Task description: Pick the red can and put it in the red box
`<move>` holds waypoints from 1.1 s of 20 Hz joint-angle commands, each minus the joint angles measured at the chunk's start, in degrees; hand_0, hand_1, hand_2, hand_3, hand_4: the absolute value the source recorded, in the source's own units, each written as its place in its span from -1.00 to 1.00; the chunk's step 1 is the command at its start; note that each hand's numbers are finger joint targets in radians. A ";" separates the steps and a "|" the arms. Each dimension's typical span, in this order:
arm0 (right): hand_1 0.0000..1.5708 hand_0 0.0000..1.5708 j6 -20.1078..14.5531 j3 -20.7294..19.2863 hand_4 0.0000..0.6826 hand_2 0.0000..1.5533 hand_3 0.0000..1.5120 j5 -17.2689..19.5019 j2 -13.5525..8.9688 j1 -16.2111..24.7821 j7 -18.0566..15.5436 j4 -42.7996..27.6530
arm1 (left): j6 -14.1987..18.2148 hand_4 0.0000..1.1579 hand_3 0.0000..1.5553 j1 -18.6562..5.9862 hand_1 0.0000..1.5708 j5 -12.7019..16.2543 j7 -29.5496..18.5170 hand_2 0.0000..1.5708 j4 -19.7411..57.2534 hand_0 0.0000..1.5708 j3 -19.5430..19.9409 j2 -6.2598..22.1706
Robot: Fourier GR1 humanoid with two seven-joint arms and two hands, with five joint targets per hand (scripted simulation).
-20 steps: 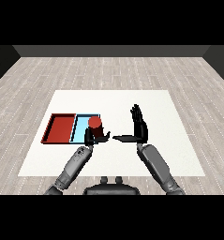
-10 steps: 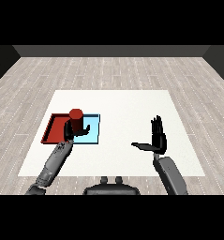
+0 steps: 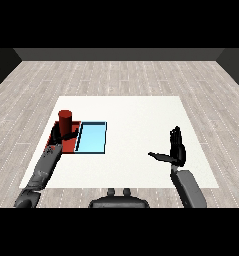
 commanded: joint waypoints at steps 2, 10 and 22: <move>-1.00 -1.00 1.09 -3.10 -1.00 -1.00 -1.00 0.12 -0.21 -6.26 1.13 8.28 | 0.05 0.86 0.89 -6.67 1.00 -2.51 -2.41 0.99 17.04 1.00 2.55 -0.49; -1.00 -1.00 1.13 -2.53 -1.00 -1.00 -1.00 0.11 2.68 -6.25 -0.71 11.12 | -0.48 0.40 -0.05 -16.11 -0.06 -5.82 4.27 -0.07 37.89 -0.06 2.43 -1.41; -1.00 -1.00 2.25 -3.89 -1.00 -1.00 -1.00 0.81 4.55 -10.73 -4.21 17.94 | -5.89 0.12 -1.00 -13.96 -1.00 -3.88 7.34 -1.00 46.20 -1.00 5.70 -0.35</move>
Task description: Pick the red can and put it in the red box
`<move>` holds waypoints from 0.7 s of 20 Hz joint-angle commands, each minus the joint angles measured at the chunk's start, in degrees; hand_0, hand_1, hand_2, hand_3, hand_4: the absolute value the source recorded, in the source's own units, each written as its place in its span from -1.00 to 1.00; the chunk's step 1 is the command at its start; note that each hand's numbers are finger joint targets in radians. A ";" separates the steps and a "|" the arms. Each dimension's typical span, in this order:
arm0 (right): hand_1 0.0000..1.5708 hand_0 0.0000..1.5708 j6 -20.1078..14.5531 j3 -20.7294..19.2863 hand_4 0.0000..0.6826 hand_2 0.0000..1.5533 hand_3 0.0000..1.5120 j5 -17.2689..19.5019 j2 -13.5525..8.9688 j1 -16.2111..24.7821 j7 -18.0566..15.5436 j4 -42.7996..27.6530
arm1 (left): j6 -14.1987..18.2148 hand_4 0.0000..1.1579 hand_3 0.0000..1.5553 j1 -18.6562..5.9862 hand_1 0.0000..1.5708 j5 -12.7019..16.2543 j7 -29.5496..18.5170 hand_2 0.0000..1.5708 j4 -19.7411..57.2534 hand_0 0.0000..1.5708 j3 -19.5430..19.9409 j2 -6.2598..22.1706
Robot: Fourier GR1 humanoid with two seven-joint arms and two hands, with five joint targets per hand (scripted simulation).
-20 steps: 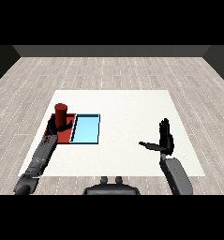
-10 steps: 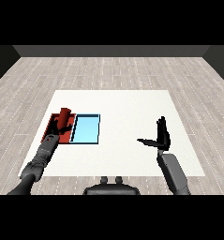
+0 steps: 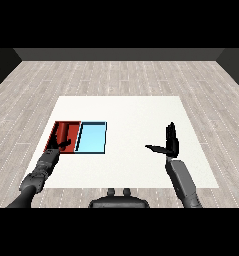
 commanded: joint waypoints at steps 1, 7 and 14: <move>-1.00 -1.00 0.93 -0.42 -1.00 -1.00 -1.00 -0.01 0.08 1.21 -1.67 0.17 | -6.30 -1.00 -1.00 0.36 -1.00 0.62 2.35 -1.00 2.43 -1.00 0.86 1.75; -1.00 -1.00 1.12 -1.38 -1.00 -1.00 -1.00 -0.69 0.50 -0.01 -0.70 -1.03 | -6.08 -1.00 -1.00 -2.09 -1.00 -2.14 3.74 -1.00 2.16 -1.00 -1.47 2.53; -1.00 -1.00 2.33 -0.92 -1.00 -1.00 -1.00 -0.77 1.34 0.50 -1.23 -2.34 | -3.11 -1.00 -1.00 -0.76 -1.00 4.44 -13.13 -1.00 -7.02 -1.00 5.57 0.03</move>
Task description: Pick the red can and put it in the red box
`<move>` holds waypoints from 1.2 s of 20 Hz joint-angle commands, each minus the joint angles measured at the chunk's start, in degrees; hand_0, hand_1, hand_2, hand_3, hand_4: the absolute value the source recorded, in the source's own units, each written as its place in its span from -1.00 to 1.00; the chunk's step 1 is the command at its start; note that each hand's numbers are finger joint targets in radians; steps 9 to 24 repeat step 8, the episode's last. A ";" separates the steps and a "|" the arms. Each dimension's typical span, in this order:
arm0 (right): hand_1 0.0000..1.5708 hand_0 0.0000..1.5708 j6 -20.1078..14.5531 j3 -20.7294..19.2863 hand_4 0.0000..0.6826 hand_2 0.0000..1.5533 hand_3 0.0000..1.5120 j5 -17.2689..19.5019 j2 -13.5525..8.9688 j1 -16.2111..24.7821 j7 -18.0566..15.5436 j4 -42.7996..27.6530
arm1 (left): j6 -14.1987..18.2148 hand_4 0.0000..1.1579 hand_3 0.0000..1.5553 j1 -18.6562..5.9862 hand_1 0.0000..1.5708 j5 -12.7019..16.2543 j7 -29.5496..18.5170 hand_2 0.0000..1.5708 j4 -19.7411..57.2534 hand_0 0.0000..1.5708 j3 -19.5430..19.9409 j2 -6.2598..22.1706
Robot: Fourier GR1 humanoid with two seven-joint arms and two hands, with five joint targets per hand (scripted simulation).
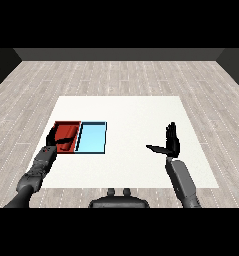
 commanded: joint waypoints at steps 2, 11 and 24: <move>-1.00 -1.00 0.94 -0.66 -1.00 -1.00 -1.00 -0.25 1.51 -1.35 -2.88 0.92 | -1.51 -1.00 -1.00 -0.60 0.78 3.42 -10.71 0.64 -6.08 0.78 3.82 -0.23; -1.00 -1.00 2.13 2.48 -1.00 -1.00 -1.00 0.92 0.70 1.60 -0.45 -5.33 | -13.98 -1.00 -1.00 4.96 -1.00 8.35 -20.79 -1.00 -18.09 -1.00 5.91 -4.21; -1.00 -1.00 2.13 2.48 -1.00 -1.00 -1.00 0.92 0.70 1.60 -0.45 -5.33 | -13.98 -1.00 -1.00 4.96 -1.00 8.35 -20.79 -1.00 -18.09 -1.00 5.91 -4.21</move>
